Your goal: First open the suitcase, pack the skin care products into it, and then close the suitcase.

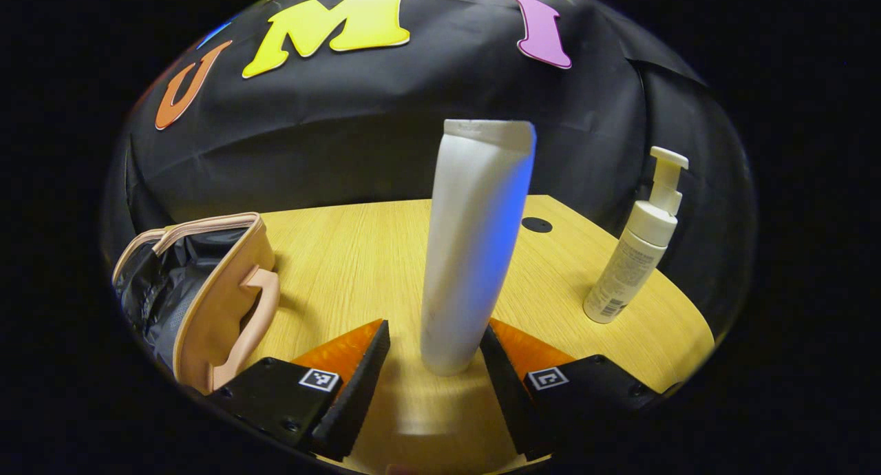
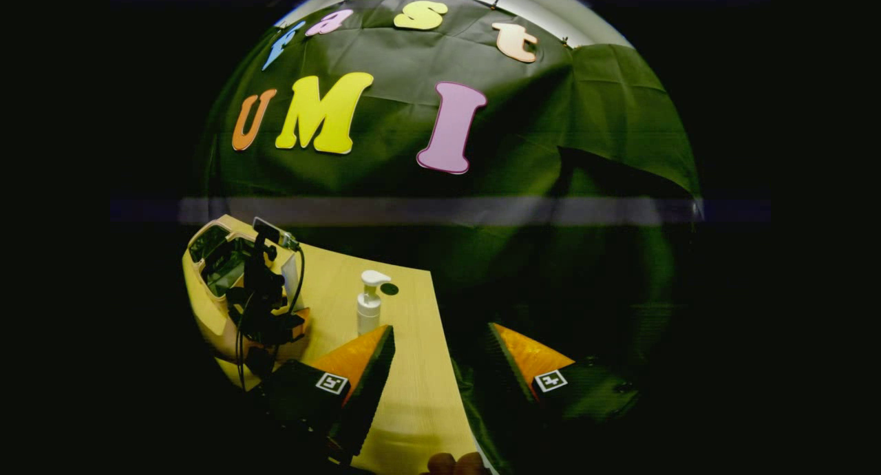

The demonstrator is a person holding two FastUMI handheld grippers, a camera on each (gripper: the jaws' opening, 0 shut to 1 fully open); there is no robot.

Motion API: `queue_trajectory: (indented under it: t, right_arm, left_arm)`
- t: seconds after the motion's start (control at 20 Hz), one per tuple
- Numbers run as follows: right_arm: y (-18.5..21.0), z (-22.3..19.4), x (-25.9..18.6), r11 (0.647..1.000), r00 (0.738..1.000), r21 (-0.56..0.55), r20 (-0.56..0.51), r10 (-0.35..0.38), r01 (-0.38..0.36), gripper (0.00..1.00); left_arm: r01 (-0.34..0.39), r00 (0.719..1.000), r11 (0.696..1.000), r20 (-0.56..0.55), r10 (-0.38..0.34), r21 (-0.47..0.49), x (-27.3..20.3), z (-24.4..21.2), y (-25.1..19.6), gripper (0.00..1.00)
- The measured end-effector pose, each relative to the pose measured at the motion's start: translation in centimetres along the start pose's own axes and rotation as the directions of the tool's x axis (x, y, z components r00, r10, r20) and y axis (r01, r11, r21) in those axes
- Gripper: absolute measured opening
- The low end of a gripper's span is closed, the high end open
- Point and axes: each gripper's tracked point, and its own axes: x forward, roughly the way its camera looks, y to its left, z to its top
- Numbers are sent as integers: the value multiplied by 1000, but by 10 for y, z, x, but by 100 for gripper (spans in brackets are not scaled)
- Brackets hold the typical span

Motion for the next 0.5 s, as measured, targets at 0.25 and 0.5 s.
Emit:
queue_trajectory:
  t: [0.25, 0.5]
  right_arm:
    - [17, -4, 6, 997, 997, 12, -28, 75, -74, 80]
    - [65, -36, 43, 974, 973, 52, -53, 223, -220, 80]
  left_arm:
    - [51, 998, 999, -28, -51, -1, 2, 1, -6, 42]
    - [48, 999, 999, -8, -49, -14, -63, 31, 10, 49]
